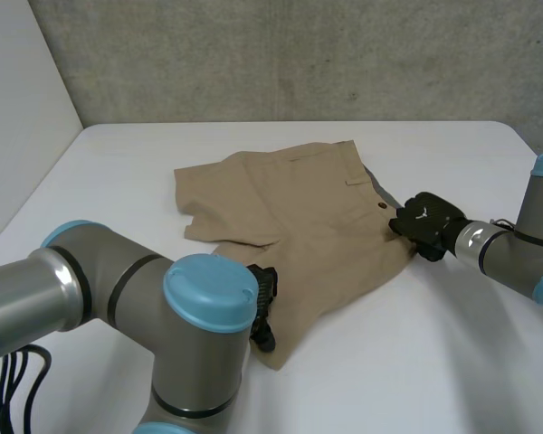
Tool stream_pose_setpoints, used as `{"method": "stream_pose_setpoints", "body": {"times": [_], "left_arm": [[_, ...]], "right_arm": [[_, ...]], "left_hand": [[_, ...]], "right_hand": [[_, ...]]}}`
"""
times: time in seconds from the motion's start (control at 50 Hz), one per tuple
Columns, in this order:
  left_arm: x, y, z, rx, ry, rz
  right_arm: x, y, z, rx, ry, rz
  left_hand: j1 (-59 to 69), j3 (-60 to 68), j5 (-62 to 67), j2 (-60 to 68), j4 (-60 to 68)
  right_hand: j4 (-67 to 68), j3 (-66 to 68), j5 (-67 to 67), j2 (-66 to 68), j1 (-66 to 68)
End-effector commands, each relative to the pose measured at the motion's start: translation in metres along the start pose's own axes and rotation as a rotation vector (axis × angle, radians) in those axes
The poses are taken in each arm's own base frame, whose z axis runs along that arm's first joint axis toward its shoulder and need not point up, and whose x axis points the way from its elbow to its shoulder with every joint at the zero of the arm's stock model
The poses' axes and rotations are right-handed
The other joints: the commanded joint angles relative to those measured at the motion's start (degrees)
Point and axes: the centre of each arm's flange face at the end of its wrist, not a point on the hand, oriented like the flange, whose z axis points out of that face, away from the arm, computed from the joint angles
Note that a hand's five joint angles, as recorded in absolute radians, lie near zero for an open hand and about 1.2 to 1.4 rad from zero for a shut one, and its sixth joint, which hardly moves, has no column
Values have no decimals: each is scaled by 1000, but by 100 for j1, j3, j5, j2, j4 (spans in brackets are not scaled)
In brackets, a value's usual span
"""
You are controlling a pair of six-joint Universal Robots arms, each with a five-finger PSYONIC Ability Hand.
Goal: Fold the shorts.
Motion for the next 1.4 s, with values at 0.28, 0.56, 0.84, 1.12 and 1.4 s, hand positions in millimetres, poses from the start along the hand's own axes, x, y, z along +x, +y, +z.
{"method": "stream_pose_setpoints", "body": {"times": [0.28, 0.56, 0.84, 1.12, 1.4], "left_arm": [[6, -4, 22, 43, -59, -11], [11, -10, 10, 46, -40, 14], [-26, -45, -81, -47, -35, 364], [-33, -29, -115, -189, 100, 527], [-67, -95, 30, 161, -155, 476]], "right_arm": [[2, -19, -23, -1, 8, 82], [5, -24, -34, -29, 17, 90], [-13, -66, -126, -267, -230, 185], [-41, -86, -176, -294, -365, 91], [-7, -93, -77, -182, 10, 121]], "left_hand": [[1474, 1499, 1462, 1501, 1466], [4920, 4945, 4908, 4947, 4912], [4920, 4945, 4908, 4947, 4912], [4920, 4945, 4908, 4947, 4912], [4920, 4945, 4908, 4947, 4912]], "right_hand": [[1190, 1245, 1454, 1341, 3591], [1190, 1245, 1454, 1341, 3591], [1190, 1245, 1454, 1341, 3591], [1190, 1245, 1454, 1341, 3591], [1190, 1245, 1454, 1341, 3591]]}}
